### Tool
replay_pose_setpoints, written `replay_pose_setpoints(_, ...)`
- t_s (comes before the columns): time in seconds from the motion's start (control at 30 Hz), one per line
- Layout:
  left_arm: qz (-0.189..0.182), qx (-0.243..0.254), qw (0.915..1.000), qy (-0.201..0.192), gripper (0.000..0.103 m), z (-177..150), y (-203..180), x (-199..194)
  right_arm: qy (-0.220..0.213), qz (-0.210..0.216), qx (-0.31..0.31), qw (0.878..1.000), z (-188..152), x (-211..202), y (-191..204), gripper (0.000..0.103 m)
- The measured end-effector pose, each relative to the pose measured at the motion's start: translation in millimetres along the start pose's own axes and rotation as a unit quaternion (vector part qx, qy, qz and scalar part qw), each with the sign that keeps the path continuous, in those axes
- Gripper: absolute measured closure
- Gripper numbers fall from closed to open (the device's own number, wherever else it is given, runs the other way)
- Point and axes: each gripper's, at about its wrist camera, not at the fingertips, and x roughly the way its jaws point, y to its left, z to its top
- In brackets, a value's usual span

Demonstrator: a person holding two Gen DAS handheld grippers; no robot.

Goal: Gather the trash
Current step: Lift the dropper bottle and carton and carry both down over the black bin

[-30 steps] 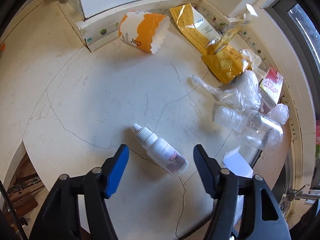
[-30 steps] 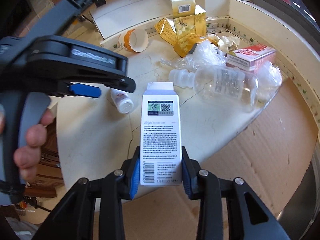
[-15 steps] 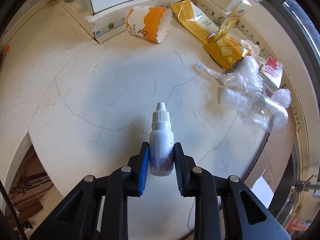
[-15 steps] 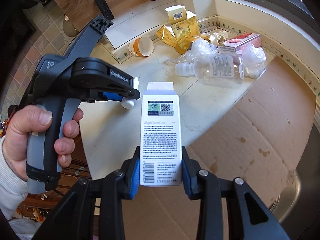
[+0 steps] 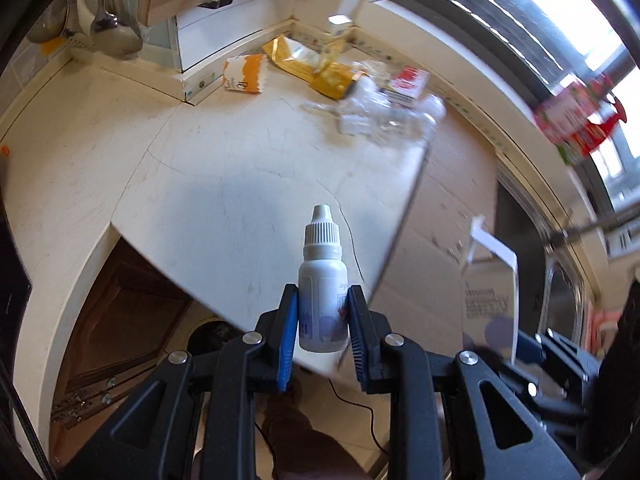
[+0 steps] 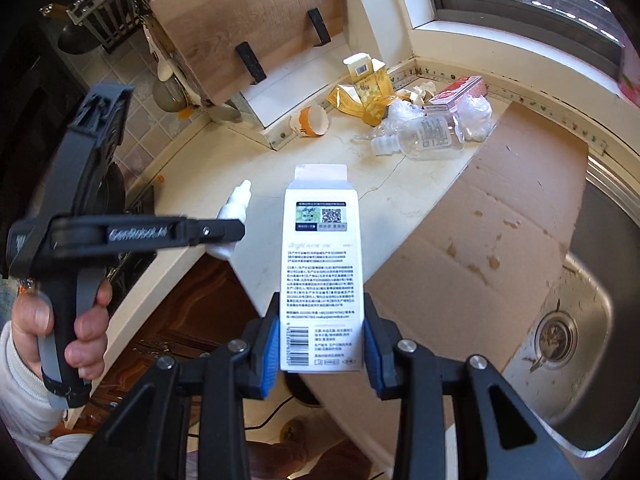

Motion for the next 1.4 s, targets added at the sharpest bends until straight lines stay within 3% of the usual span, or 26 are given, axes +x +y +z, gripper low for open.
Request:
replay_pose_setpoints(0.27, -0.031, 0.063, 0.9975, 0.007, 0.081, -80, 35, -51, -0.003, -0.002, 0.039, 0.999, -69, -14, 73, 0.068)
replay_pose_setpoints(0.47, -0.036, 0.092, 0.9944, 0.037, 0.081, -132, 76, -48, 0.019, -0.002, 0.076, 0.997, -120, 8, 113, 0.068)
replay_pose_setpoints(0.9, -0.017, 0.133, 0.9862, 0.097, 0.081, -208, 140, 8, 0.099, 0.005, 0.168, 0.981, -203, 89, 138, 0.068)
replay_pose_setpoints(1.4, 0.008, 0.119, 0.9804, 0.157, 0.081, -238, 195, 133, 0.187, 0.005, 0.220, 0.957, -251, 224, 118, 0.068)
